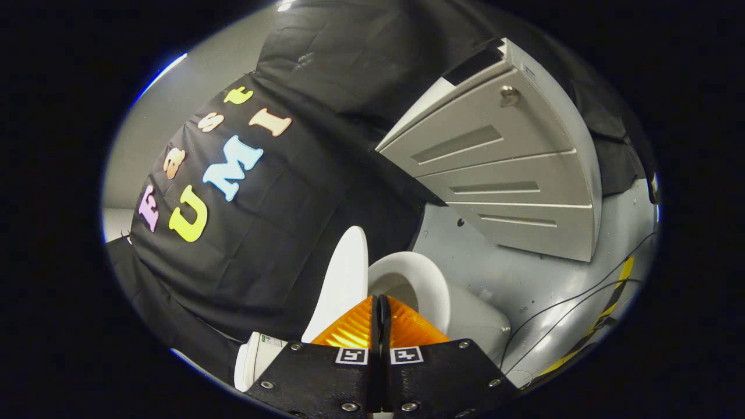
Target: Open the toilet lid.
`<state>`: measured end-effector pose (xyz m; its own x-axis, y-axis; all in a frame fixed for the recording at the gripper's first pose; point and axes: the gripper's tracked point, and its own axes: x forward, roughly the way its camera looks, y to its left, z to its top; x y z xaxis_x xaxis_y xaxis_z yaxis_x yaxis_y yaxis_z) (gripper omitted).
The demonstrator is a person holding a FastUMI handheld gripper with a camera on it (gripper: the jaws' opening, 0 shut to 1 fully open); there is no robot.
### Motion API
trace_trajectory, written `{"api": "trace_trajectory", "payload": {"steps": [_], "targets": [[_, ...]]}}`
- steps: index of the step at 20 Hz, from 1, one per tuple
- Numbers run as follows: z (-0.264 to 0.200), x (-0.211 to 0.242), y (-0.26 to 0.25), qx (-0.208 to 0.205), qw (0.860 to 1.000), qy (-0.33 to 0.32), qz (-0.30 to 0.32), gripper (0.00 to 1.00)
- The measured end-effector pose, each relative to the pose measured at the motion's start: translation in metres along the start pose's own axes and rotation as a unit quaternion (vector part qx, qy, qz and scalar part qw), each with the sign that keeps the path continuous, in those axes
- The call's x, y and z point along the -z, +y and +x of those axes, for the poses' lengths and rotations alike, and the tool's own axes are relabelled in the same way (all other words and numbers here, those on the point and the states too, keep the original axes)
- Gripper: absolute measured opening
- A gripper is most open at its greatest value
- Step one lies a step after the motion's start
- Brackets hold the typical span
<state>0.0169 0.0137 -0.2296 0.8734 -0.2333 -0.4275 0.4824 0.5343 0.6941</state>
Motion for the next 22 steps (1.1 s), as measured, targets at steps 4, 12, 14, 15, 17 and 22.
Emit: {"api": "trace_trajectory", "payload": {"steps": [4,12,14,15,17,22], "targets": [[-0.011,-0.009,0.038,-0.021,0.999,-0.014,-0.031,0.00],[-0.034,-0.015,0.121,-0.058,0.990,-0.032,-0.122,0.00],[-0.045,-0.015,0.149,-0.069,0.984,-0.041,-0.159,0.00],[-0.050,-0.015,0.163,-0.076,0.981,-0.046,-0.175,0.00],[-0.056,-0.012,0.181,-0.083,0.974,-0.051,-0.203,0.00],[-0.067,-0.003,0.212,-0.102,0.965,-0.063,-0.234,0.00]]}}
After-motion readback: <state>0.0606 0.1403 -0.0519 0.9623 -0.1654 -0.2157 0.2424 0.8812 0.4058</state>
